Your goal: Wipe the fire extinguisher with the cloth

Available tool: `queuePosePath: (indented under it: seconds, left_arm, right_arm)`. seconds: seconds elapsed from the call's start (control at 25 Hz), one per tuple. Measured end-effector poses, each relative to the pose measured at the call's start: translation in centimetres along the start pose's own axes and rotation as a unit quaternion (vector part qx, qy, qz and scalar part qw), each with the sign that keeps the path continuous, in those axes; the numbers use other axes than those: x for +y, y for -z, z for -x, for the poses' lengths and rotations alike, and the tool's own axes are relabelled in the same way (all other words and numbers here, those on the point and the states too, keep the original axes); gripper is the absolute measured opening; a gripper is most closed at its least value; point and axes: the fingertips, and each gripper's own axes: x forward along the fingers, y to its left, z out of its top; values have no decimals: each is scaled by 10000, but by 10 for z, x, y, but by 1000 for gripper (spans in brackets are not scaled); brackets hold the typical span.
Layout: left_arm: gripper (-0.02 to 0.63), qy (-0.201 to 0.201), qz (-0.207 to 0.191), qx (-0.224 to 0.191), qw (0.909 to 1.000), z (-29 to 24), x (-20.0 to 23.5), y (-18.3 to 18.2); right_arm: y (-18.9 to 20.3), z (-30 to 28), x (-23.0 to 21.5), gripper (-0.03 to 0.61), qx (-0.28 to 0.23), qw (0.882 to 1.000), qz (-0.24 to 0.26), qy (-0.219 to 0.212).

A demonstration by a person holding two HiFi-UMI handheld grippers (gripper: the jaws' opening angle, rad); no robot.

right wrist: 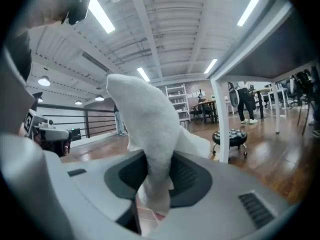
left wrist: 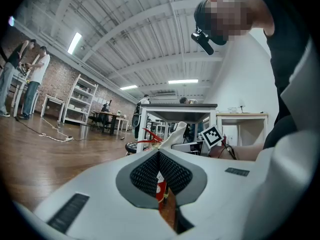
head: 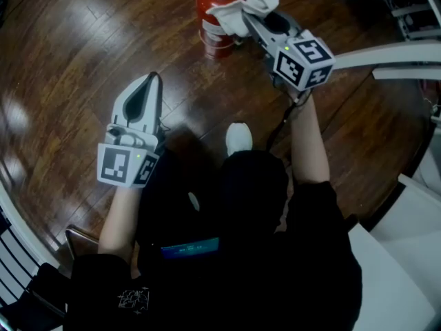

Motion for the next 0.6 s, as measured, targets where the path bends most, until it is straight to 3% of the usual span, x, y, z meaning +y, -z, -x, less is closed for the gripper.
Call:
queuePosePath:
  seconds: [0.12,0.48,0.6]
  left_arm:
    - [2,-18,-23,26,10000,-1,1,1]
    - [2,-88,-79,60,9999,-2,7,0]
    - [3,-130,-67,68,9999,-2,10,2]
  right_arm:
    - [31,-10,-9,132,225,9996,69,143]
    - [175,-38,-30,132,1030,9897,-909,412]
    - [210,-45,-35,132,1314,9847,-1001,560]
